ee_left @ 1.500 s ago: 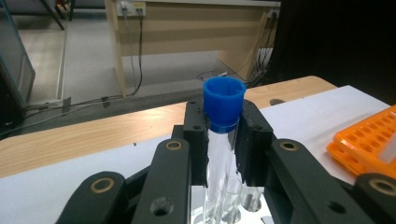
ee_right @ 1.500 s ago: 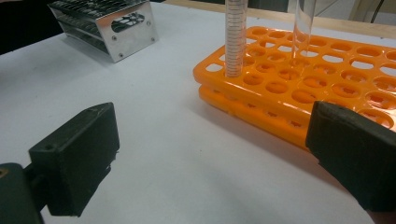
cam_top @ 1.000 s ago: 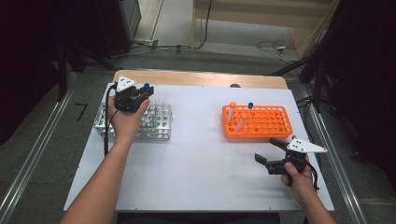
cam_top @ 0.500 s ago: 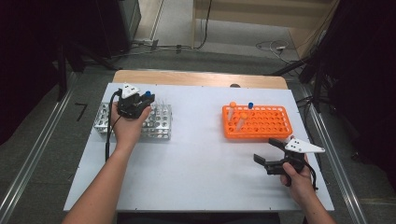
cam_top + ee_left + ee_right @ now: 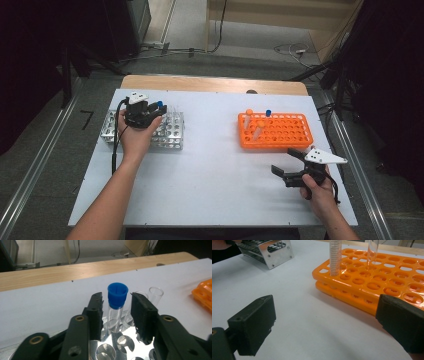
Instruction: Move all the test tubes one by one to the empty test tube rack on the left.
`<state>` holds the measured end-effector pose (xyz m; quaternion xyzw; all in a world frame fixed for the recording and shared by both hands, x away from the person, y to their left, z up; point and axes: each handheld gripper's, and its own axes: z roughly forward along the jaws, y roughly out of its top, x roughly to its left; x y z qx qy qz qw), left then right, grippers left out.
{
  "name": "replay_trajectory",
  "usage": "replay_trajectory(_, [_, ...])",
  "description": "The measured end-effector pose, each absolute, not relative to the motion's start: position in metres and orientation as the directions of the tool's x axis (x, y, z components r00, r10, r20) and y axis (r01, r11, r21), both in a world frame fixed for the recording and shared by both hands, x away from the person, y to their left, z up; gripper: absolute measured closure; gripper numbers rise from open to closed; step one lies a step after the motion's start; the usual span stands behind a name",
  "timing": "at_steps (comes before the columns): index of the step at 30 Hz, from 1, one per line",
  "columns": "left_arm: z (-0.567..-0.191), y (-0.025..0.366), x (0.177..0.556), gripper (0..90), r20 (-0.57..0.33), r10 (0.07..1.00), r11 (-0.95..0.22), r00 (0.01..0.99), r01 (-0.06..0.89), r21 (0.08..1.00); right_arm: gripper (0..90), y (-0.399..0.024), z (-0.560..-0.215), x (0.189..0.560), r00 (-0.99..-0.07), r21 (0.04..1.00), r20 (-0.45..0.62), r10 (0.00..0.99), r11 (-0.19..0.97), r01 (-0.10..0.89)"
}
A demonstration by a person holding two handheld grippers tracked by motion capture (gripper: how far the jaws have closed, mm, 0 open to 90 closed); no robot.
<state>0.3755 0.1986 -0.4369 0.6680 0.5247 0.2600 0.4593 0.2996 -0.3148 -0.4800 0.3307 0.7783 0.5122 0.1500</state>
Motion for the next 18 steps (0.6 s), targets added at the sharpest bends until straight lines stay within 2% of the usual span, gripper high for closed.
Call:
replay_trajectory(3, [-0.434, 0.198, 0.370, 38.0, -0.156, 0.934, -0.007, 0.321, 0.454, 0.891, 1.5, -0.315, -0.480, 0.300, -0.735, 0.897, 0.105, 0.670, 0.255, 0.361])
replay_trajectory(6, [-0.430, 0.197, 0.362, 24.5, -0.184, 0.922, 0.016, 0.341, 0.440, 0.898, 1.5, -0.315, -0.480, 0.300, -0.735, 0.897, 0.105, 0.669, 0.255, 0.361])
replay_trajectory(14, [-0.422, 0.188, 0.334, 5.5, -0.205, 0.879, 0.016, 0.430, 0.405, 0.914, 1.6, -0.313, -0.480, 0.299, -0.735, 0.896, 0.103, 0.670, 0.258, 0.360])
replay_trajectory(18, [-0.419, 0.185, 0.320, 2.7, -0.215, 0.863, 0.024, 0.458, 0.387, 0.922, 1.5, -0.311, -0.479, 0.299, -0.735, 0.895, 0.103, 0.670, 0.259, 0.362])
